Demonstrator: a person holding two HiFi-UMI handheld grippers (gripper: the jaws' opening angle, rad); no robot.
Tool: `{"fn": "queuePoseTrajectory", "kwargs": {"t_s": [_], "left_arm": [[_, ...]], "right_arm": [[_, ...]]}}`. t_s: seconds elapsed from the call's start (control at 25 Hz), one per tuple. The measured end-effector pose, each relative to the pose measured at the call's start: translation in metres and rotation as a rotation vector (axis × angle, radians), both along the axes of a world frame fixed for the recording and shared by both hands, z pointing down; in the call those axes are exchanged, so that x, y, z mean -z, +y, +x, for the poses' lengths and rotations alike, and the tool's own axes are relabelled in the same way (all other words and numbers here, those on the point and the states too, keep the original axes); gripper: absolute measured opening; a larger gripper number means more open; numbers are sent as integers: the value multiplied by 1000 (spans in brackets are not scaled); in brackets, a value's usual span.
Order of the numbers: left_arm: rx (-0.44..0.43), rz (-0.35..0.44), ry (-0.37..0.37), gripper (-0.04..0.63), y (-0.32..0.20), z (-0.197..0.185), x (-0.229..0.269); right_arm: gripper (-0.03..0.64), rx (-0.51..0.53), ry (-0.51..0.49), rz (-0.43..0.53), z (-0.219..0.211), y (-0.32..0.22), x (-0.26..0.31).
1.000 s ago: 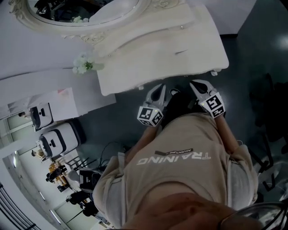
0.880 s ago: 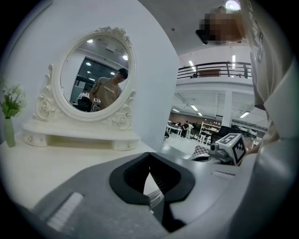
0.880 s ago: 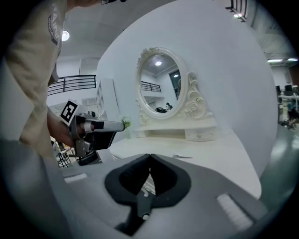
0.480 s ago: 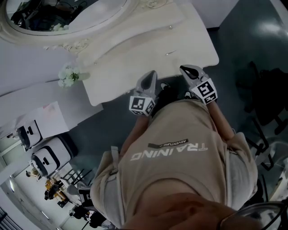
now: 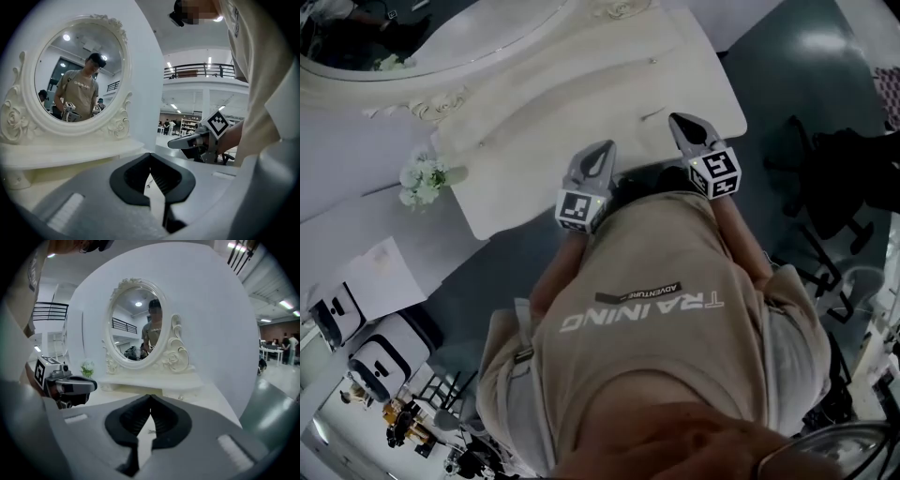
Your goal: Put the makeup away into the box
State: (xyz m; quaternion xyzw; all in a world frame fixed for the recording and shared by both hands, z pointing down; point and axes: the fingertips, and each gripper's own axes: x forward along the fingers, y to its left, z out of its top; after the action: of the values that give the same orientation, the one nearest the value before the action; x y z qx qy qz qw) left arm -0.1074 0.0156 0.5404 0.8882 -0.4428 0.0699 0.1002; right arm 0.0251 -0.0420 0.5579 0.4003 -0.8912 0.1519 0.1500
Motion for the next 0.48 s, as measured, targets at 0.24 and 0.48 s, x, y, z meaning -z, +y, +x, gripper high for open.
{"fn": "queuePoseTrajectory", "kwargs": {"t_s": [0.24,0.48], "left_arm": [[23,-57,20,6,-5,-24,-23],[74,-108,-6,7,-23,-25,-35]], "right_arm": [[-2,31,-4,-62,-15,-22,-21],[8,30,18,-73,-8,-79,-45]]}}
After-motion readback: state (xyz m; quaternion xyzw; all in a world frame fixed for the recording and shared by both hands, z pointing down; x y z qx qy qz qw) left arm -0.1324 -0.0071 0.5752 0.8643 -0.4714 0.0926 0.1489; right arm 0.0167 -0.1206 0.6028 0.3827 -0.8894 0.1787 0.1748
